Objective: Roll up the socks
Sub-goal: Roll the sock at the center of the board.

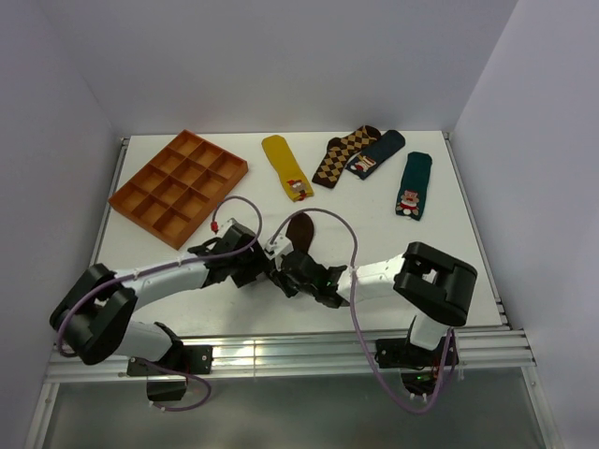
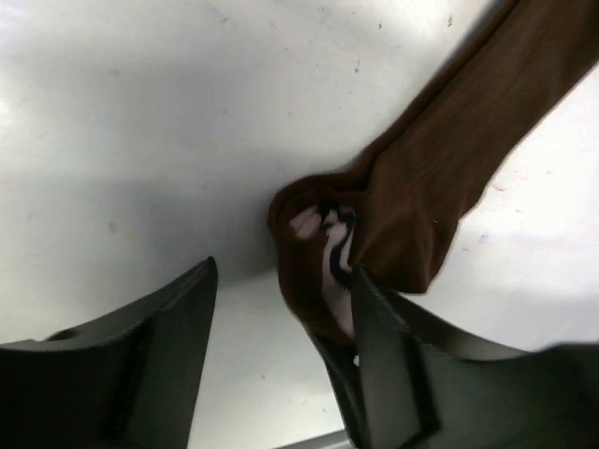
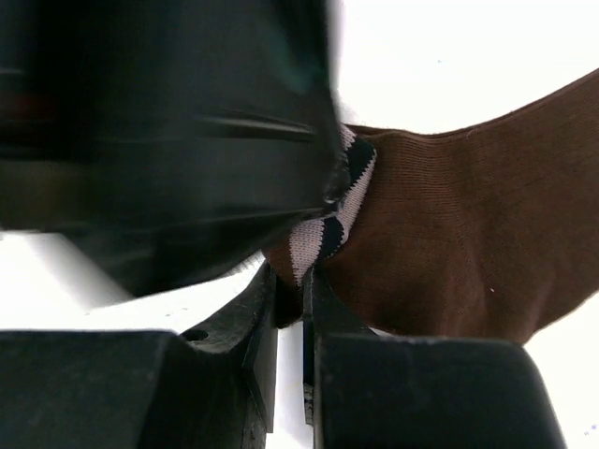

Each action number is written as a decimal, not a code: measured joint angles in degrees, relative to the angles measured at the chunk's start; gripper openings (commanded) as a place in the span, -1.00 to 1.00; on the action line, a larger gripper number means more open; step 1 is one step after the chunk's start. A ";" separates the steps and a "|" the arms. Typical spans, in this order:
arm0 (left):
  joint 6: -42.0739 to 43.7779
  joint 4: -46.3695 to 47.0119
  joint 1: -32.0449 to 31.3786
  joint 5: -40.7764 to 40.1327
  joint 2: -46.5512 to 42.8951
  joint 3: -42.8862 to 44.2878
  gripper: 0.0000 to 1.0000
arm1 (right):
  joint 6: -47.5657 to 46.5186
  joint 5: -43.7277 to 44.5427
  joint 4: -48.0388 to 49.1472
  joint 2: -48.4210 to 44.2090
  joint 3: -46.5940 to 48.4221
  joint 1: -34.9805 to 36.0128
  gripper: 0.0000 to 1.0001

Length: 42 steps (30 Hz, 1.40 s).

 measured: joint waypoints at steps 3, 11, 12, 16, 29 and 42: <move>-0.92 1.79 0.57 -0.81 -5.53 -3.50 0.54 | 2.23 -6.62 0.24 -0.39 -0.31 -3.39 -1.00; -2.21 8.44 1.53 -3.04 -17.90 -11.72 0.53 | 10.34 -26.80 3.63 0.35 -1.97 -13.44 -1.00; -2.23 8.94 1.53 -3.04 -18.23 -12.39 0.53 | 11.47 -29.24 4.61 0.81 -2.29 -14.56 -1.00; -2.21 11.41 1.53 -2.78 -18.16 -14.27 0.50 | 16.59 -38.58 7.52 3.41 -2.58 -18.82 -1.00; -2.69 22.88 1.60 0.26 -10.29 -17.05 0.39 | 27.17 -55.01 13.00 12.09 -0.13 -24.83 -0.99; -3.26 28.63 1.64 0.61 -6.82 -17.59 0.19 | 27.36 -57.40 7.69 13.55 3.48 -25.66 -0.96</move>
